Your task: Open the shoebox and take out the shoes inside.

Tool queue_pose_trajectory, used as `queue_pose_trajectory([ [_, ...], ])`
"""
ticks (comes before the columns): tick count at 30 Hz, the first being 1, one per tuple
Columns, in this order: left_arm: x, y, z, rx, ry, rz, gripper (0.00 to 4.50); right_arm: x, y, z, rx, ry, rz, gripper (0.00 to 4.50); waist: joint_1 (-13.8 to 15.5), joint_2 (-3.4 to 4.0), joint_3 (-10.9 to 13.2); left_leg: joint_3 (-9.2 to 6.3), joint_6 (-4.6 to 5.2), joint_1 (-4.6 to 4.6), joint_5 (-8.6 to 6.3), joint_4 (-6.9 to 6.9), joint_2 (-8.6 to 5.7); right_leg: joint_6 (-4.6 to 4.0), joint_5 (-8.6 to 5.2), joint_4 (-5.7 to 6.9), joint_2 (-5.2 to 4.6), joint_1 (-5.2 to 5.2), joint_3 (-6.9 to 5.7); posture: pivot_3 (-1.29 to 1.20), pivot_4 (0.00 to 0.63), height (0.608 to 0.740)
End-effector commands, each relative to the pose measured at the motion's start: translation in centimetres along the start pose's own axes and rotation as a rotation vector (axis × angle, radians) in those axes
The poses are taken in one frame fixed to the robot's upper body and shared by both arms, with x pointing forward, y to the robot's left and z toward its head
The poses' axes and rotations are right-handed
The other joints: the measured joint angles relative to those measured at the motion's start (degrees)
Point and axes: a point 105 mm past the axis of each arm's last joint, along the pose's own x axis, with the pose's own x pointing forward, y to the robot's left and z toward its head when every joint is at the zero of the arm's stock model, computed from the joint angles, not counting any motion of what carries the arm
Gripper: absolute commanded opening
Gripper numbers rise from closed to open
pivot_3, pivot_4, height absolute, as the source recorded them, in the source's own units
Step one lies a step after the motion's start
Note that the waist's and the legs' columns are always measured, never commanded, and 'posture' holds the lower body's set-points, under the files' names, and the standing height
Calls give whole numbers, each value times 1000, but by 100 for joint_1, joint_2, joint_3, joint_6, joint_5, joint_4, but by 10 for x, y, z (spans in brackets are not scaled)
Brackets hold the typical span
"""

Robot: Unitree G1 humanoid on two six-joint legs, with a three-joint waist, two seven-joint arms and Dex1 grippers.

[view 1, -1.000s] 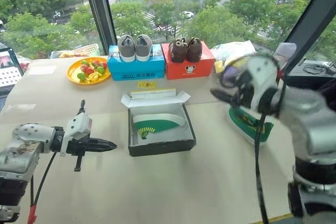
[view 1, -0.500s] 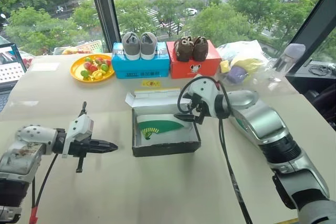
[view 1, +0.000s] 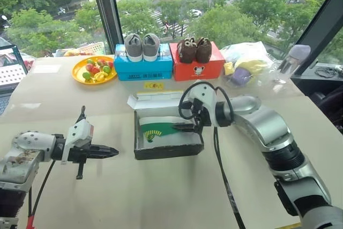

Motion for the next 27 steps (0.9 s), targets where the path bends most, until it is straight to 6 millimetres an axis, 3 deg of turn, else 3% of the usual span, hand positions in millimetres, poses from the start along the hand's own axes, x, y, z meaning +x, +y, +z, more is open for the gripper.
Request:
queue_pose_trajectory([
  [1,-7,1,11,40,-6,21,0,9,-2,-18,-17,36,-11,4434,-5,0,0,1,0,1,0,0,-1,0,0,0,0,0,1,0,150,731],
  [6,-7,1,11,38,-6,27,0,18,-11,-41,3,94,-27,4434,-18,-3,-2,1,-3,25,2,0,1,-1,0,5,3,18,4,0,150,731],
  [10,-7,1,11,38,-6,32,0,19,-17,-39,14,81,-46,4434,-17,-3,-2,1,-2,65,2,0,4,-7,-3,2,2,60,5,0,150,731],
  [13,-7,1,11,37,-5,34,0,17,-18,-32,-3,63,-51,3734,-2,-3,-2,0,-2,90,4,0,6,-22,-26,3,1,79,7,0,150,731],
  [20,-6,2,11,40,-8,37,0,16,-14,-24,-40,55,-37,1399,-4,-3,-2,-3,-7,82,8,-9,6,-19,-2,5,1,70,4,0,150,731],
  [24,-5,2,12,41,-8,35,0,14,-12,-12,-80,26,-40,1399,-4,-3,-2,-2,-6,64,8,-12,6,-15,-2,2,1,54,1,0,150,731],
  [27,-5,2,12,42,-9,35,0,6,-11,12,-126,-29,-48,1399,-8,-2,-1,-2,-7,38,8,-9,5,-14,-1,2,1,31,2,0,150,731],
])
